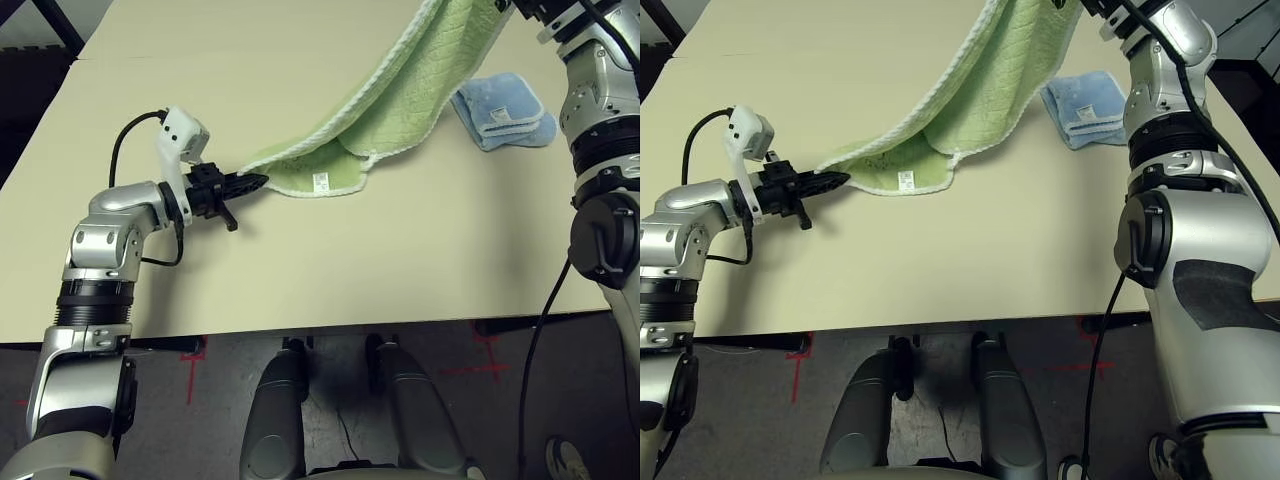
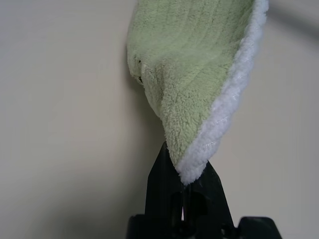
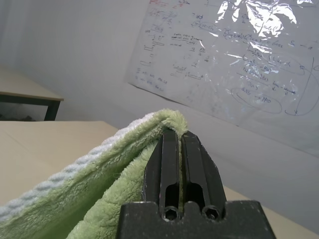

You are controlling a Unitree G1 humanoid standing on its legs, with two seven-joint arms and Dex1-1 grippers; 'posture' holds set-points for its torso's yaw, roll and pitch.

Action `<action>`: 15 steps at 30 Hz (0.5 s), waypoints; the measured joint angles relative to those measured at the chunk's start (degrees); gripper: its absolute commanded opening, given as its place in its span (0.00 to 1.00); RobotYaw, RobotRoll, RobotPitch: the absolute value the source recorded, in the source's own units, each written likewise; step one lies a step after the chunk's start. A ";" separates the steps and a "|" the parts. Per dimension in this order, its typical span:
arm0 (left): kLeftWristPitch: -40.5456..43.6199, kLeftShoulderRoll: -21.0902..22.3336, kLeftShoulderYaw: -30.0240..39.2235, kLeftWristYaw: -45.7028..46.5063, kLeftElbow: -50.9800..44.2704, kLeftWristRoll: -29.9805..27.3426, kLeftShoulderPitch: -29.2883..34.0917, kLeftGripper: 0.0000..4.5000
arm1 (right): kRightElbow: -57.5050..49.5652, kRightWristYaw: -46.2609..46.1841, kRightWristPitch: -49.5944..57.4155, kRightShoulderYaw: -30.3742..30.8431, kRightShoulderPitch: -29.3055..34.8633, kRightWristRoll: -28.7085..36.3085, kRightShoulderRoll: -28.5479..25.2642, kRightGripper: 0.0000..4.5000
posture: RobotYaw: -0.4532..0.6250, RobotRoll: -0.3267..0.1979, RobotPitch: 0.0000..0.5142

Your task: Fold the towel and set it aside.

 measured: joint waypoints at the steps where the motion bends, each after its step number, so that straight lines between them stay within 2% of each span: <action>1: 0.05 0.01 0.00 -0.14 0.00 0.00 -0.01 0.16 | 0.00 0.08 0.00 0.00 0.00 0.00 0.00 0.00 | 0.43 0.62 0.44; 7: 0.11 -1.34 1.11 1.47 -0.01 -1.37 -0.11 0.63 | -0.01 0.19 0.01 0.00 0.00 0.00 -0.01 0.00 | 0.43 0.62 0.44; 11: 0.11 -1.72 1.65 1.86 -0.01 -2.12 -0.24 0.98 | -0.01 0.23 0.05 0.00 0.00 0.01 -0.01 0.00 | 0.43 0.62 0.44; 15: 0.11 -1.90 1.65 2.00 -0.01 -2.20 -0.28 1.00 | -0.14 0.29 0.06 0.00 0.00 0.01 0.00 0.00 | 0.43 0.62 0.44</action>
